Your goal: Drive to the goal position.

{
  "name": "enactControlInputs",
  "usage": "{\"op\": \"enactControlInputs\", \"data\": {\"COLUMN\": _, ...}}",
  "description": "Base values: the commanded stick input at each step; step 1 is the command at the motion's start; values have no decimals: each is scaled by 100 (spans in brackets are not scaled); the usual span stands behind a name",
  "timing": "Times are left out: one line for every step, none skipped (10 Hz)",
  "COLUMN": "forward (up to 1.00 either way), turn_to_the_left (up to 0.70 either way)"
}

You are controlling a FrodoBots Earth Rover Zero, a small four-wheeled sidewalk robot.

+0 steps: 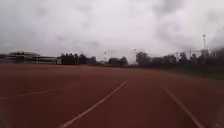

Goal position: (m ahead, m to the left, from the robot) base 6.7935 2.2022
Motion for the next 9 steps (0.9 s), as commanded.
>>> {"op": "enactControlInputs", "data": {"forward": 50, "turn_to_the_left": 0}}
{"op": "enactControlInputs", "data": {"forward": 50, "turn_to_the_left": 0}}
{"op": "enactControlInputs", "data": {"forward": 50, "turn_to_the_left": 0}}
{"op": "enactControlInputs", "data": {"forward": 50, "turn_to_the_left": 0}}
{"op": "enactControlInputs", "data": {"forward": 50, "turn_to_the_left": 0}}
{"op": "enactControlInputs", "data": {"forward": 50, "turn_to_the_left": 0}}
{"op": "enactControlInputs", "data": {"forward": 50, "turn_to_the_left": 0}}
{"op": "enactControlInputs", "data": {"forward": 50, "turn_to_the_left": 0}}
{"op": "enactControlInputs", "data": {"forward": 50, "turn_to_the_left": 0}}
